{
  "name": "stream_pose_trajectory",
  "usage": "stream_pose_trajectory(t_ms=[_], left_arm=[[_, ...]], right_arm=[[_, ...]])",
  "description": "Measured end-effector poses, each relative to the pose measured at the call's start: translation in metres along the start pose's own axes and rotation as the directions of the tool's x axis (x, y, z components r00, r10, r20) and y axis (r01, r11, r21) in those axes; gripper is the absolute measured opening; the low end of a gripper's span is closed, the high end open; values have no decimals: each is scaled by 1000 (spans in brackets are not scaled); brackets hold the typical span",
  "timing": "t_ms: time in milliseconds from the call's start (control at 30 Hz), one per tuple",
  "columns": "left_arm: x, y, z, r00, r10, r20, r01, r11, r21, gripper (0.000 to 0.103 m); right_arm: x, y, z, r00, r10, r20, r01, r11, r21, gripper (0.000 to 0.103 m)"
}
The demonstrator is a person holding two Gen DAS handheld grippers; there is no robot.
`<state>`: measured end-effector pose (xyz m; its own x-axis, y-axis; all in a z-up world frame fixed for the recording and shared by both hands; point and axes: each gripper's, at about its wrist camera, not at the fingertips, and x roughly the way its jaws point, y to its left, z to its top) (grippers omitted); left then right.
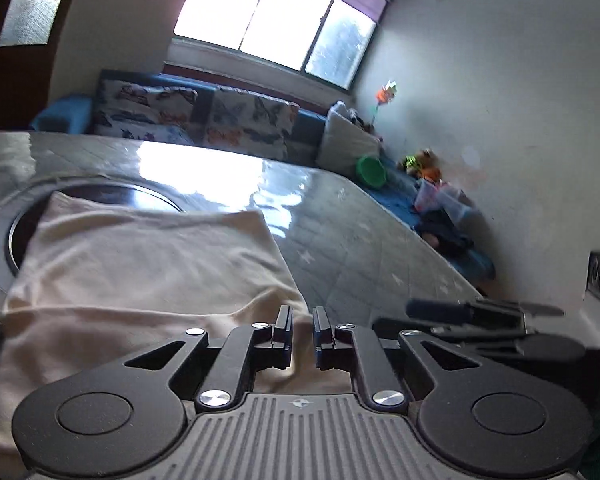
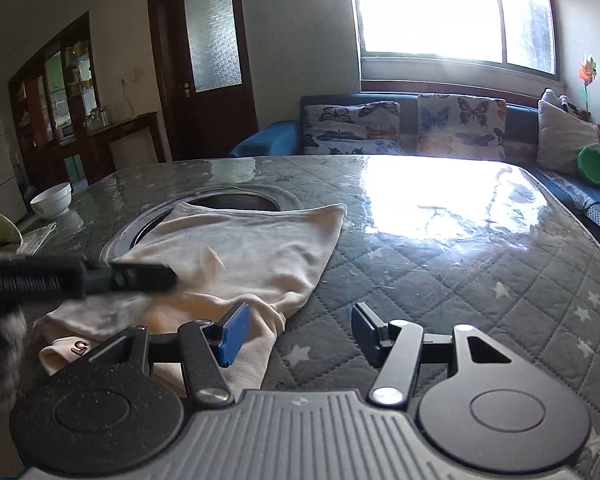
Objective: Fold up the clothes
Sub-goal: 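Fold the held sleeve across the body and open the left gripper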
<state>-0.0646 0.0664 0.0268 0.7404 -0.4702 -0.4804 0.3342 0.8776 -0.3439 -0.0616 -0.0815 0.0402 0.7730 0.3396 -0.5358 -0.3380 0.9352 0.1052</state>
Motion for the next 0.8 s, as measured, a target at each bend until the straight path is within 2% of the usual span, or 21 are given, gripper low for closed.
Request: stream_pose_trajectory(t_ms=[167, 267, 367, 467, 600, 700, 800], left_arm=[[-14, -1, -8, 1000, -4, -18, 6, 998, 63, 28], [-33, 13, -8, 999, 41, 2, -41, 996, 82, 28], [-48, 41, -10, 992, 124, 12, -124, 990, 60, 28], [-58, 69, -15, 978, 208, 0, -208, 978, 16, 28], [-65, 99, -26, 958, 282, -43, -284, 959, -25, 28], [-71, 110, -34, 950, 305, -68, -308, 951, -37, 28], [-77, 112, -31, 947, 314, -61, -316, 948, -27, 28]], right_arm=[[5, 7, 2, 1000, 31, -5, -31, 999, -14, 58], [10, 16, 4, 998, 63, -17, -64, 997, -33, 55], [18, 29, 2, 993, 111, -41, -113, 992, -56, 52], [25, 41, 1, 987, 152, -58, -156, 985, -75, 51], [36, 54, -2, 977, 197, -84, -205, 974, -95, 51], [46, 59, -6, 970, 211, -124, -224, 969, -101, 51], [53, 61, -9, 964, 211, -159, -229, 968, -104, 51]])
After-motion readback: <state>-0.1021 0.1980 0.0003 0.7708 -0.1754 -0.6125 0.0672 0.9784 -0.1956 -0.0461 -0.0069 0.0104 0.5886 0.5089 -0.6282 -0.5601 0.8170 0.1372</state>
